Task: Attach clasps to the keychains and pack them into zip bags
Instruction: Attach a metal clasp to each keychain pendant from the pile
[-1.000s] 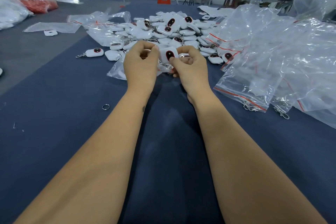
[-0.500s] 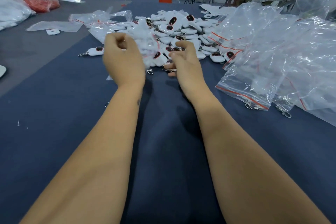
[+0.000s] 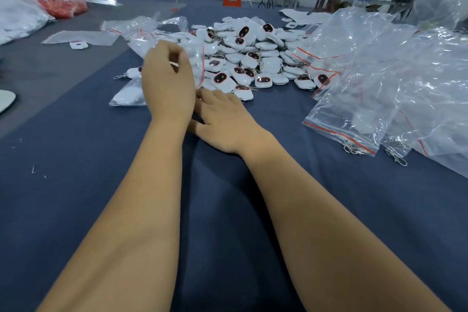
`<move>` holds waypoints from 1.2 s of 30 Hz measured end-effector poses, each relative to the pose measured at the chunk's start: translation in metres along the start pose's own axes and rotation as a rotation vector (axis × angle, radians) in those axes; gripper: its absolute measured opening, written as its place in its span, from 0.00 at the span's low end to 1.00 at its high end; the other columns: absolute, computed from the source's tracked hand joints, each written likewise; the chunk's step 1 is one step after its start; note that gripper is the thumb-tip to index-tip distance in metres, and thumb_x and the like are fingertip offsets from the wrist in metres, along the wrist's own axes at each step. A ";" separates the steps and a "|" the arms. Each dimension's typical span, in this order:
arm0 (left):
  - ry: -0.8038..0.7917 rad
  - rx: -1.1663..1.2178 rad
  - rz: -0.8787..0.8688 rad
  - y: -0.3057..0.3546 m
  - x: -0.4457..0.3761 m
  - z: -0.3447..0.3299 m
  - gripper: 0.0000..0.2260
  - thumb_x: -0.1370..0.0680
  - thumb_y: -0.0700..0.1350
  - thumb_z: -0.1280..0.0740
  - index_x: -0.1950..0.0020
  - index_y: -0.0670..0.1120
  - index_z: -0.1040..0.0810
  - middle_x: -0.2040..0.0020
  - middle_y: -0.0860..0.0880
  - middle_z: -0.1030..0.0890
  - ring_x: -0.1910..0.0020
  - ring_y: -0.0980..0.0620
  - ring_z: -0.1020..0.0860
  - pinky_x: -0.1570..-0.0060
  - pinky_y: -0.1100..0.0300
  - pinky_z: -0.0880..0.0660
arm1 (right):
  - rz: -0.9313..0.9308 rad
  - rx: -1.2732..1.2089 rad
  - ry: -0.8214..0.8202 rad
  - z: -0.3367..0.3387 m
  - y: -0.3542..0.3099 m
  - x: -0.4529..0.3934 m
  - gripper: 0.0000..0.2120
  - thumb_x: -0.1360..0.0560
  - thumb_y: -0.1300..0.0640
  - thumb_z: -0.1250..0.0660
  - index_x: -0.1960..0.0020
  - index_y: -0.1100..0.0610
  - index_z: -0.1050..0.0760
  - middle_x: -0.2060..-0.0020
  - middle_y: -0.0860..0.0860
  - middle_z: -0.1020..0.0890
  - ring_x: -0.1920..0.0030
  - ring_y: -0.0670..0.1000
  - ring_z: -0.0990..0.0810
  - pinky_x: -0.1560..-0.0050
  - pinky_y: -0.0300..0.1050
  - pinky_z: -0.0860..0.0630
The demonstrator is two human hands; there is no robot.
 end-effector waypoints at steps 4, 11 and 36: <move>-0.133 -0.014 0.135 -0.013 0.011 -0.022 0.03 0.21 0.41 0.40 0.52 0.49 0.28 0.59 0.58 0.25 0.56 0.54 0.26 0.54 0.63 0.30 | -0.126 0.053 0.058 0.006 0.021 0.002 0.17 0.21 0.50 0.41 0.37 0.55 0.26 0.35 0.51 0.29 0.38 0.58 0.34 0.42 0.50 0.34; -0.469 -0.142 0.145 -0.014 0.032 -0.059 0.09 0.26 0.36 0.40 0.54 0.49 0.29 0.61 0.53 0.25 0.56 0.45 0.24 0.57 0.54 0.29 | -0.463 -0.123 0.128 0.019 0.077 0.017 0.17 0.24 0.50 0.37 0.37 0.51 0.23 0.41 0.53 0.25 0.39 0.59 0.30 0.43 0.50 0.31; -0.503 -0.022 0.141 -0.010 0.032 -0.064 0.10 0.26 0.36 0.35 0.56 0.46 0.16 0.65 0.49 0.20 0.68 0.56 0.25 0.64 0.65 0.28 | -0.680 -1.236 0.476 0.021 0.089 0.032 0.10 0.22 0.54 0.31 0.47 0.60 0.21 0.62 0.53 0.19 0.72 0.45 0.25 0.73 0.35 0.30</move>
Point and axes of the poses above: each hand's wrist, its own x-axis away from the middle knuckle, its own z-axis out of the back of the hand, y = z × x, the point moved 7 cm from there along -x, towards the middle knuckle
